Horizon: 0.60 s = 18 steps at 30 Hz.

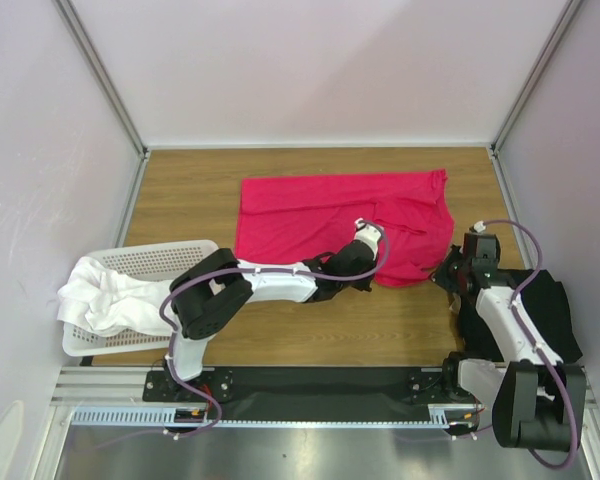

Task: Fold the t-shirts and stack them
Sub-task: Fold the tshirt

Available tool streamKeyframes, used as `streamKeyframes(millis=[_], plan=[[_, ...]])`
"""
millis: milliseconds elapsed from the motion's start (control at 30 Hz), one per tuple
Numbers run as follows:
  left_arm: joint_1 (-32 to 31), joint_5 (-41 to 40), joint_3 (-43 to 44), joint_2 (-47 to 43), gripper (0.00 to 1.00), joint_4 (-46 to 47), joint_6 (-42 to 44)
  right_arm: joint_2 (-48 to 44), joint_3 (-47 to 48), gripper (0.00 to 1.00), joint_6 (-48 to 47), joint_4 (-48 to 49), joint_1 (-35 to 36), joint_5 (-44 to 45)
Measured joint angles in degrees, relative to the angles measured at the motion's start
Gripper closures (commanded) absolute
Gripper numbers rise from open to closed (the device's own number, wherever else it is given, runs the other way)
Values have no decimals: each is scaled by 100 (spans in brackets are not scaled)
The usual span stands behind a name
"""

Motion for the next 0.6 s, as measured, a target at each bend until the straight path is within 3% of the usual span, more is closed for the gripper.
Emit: streamKeyframes(millis=[400, 567, 600], plan=[[-190, 238, -4, -127, 100, -516, 400, -212, -151, 100, 146, -595, 37, 9], [-245, 251, -81, -133, 100, -708, 435, -208, -153, 95, 308, -809, 116, -131], [-245, 251, -83, -140, 99, -778, 455, -227, -153, 88, 341, -868, 144, -155]])
